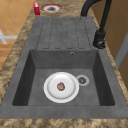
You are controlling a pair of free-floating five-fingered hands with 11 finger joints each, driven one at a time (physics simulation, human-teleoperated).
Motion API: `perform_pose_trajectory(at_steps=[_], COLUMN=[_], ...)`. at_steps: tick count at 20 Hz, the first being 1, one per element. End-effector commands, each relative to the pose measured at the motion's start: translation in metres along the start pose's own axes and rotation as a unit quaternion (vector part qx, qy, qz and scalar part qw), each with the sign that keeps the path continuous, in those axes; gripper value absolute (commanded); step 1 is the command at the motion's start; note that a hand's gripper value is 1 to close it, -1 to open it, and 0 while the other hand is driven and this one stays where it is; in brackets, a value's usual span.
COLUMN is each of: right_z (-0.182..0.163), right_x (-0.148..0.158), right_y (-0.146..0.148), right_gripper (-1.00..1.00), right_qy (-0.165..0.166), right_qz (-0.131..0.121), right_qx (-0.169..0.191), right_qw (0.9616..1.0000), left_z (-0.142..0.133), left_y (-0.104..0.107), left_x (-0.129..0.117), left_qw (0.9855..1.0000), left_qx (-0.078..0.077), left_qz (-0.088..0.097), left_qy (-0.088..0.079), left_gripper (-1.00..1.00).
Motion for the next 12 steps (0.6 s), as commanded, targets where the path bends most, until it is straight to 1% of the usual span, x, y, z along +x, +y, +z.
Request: perform_pose_trajectory(at_steps=[1,2,3,5,12], right_z=[0.0,0.0,0.0,0.0,0.0], right_x=[0.0,0.0,0.0,0.0,0.0], right_y=[0.0,0.0,0.0,0.0,0.0], right_gripper=[0.0,0.0,0.0,0.0,0.0], right_qy=[0.0,0.0,0.0,0.0,0.0], right_qz=[0.0,0.0,0.0,0.0,0.0], right_qx=[0.0,0.0,0.0,0.0,0.0], right_qw=[1.0,1.0,1.0,1.0,1.0], left_z=[0.013,0.017,0.021,0.03,0.06], left_y=[-0.029,-0.039,-0.047,-0.067,-0.133], left_x=[0.026,0.031,0.036,0.046,0.085], left_qw=[0.9998,0.9997,0.9997,0.9997,0.9997], left_qx=[-0.003,0.001,0.002,-0.005,-0.003], left_qz=[-0.01,-0.009,-0.008,-0.012,-0.013], left_qy=[-0.015,-0.021,-0.023,-0.02,-0.021], left_gripper=[1.0,1.0,1.0,1.0,1.0])
